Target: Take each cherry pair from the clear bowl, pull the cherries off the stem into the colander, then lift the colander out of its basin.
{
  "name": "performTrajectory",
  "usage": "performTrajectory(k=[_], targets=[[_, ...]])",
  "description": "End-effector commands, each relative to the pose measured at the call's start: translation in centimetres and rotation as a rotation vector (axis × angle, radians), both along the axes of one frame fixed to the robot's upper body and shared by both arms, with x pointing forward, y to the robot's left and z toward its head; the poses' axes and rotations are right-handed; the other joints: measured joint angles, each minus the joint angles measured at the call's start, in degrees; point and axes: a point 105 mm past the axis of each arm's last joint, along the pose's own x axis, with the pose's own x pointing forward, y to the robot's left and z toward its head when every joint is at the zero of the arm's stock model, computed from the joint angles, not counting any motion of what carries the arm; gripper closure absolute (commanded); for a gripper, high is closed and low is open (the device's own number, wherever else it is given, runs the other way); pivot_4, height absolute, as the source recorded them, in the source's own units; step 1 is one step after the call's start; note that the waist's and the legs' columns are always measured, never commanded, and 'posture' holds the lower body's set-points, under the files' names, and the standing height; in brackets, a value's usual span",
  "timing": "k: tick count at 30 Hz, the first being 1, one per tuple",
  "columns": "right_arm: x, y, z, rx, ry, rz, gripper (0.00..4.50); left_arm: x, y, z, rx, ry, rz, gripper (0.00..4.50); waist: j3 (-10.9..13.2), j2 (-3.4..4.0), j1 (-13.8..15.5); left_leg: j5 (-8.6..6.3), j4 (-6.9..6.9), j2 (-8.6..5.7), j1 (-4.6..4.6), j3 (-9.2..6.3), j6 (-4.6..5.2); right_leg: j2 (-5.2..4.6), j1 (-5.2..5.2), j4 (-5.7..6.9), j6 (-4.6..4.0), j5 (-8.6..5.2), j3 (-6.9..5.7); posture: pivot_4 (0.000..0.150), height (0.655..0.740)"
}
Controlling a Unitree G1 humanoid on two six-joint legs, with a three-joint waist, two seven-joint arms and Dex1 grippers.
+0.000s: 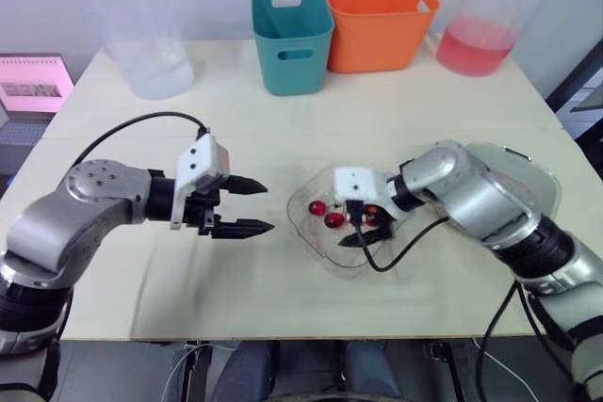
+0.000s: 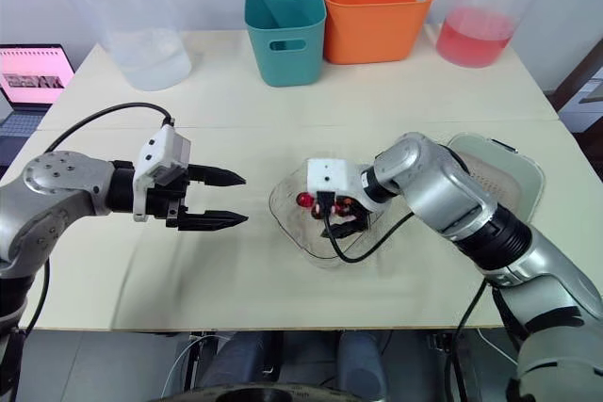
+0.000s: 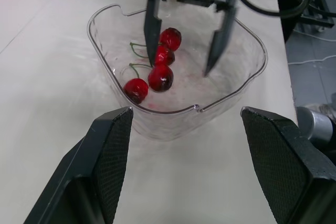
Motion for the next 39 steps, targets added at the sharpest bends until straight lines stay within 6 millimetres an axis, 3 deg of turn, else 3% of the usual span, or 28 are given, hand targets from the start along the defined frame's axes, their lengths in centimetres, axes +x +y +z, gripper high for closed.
performTrajectory(k=[1, 6, 11, 28, 37, 39], targets=[[-0.7, -0.2, 2.5, 0.068, 0.068, -0.089, 0.05, -0.3, -0.2, 0.8, -0.010, -0.050, -0.012, 1.02, 0.0, 0.00, 0.1, 0.00, -0.01, 0.00, 0.00, -0.01, 0.00, 0.00, 0.00, 0.00, 0.00, 0.00, -0.01, 0.150, 0.7400], [-1.6, -0.1, 2.3, 0.074, 0.220, -0.188, 0.05, 0.1, -0.5, 0.8, -0.021, -0.063, -0.016, 1.02, 0.0, 0.00, 0.1, -0.04, -0.01, -0.01, 0.00, -0.01, 0.07, -0.02, 0.02, -0.02, 0.00, 0.00, 0.00, 0.150, 0.7400], [-1.4, 0.0, 0.9, 0.034, 0.272, -0.257, 0.05, 0.4, -0.8, 1.0, -0.034, -0.083, -0.018, 1.02, 0.0, 0.00, 0.1, -0.03, -0.01, -0.01, 0.00, -0.01, 0.05, -0.02, 0.00, -0.01, 0.00, 0.00, -0.01, 0.150, 0.7400], [0.9, 0.9, -1.6, -0.032, 0.230, -0.302, 0.05, 1.2, -1.1, 1.4, -0.055, -0.145, 0.021, 1.02, 0.0, -0.01, 0.0, 0.00, -0.01, -0.02, 0.00, 0.00, 0.01, -0.02, -0.02, 0.01, 0.00, 0.00, 0.00, 0.150, 0.7400], [1.7, 1.3, -2.2, -0.066, 0.102, -0.267, 0.05, 1.2, -1.2, 1.4, -0.056, -0.145, 0.020, 1.02, 0.0, 0.00, 0.0, 0.00, -0.01, -0.02, 0.00, 0.00, 0.00, -0.02, -0.03, 0.02, 0.00, 0.00, 0.00, 0.150, 0.7400], [1.8, 1.3, -2.3, -0.076, 0.075, -0.248, 0.58, 1.3, -1.2, 1.4, -0.056, -0.145, 0.019, 1.02, 0.0, 0.00, 0.0, 0.00, 0.00, -0.02, 0.00, 0.00, 0.00, -0.02, -0.04, 0.02, 0.00, 0.00, 0.00, 0.150, 0.7400]])
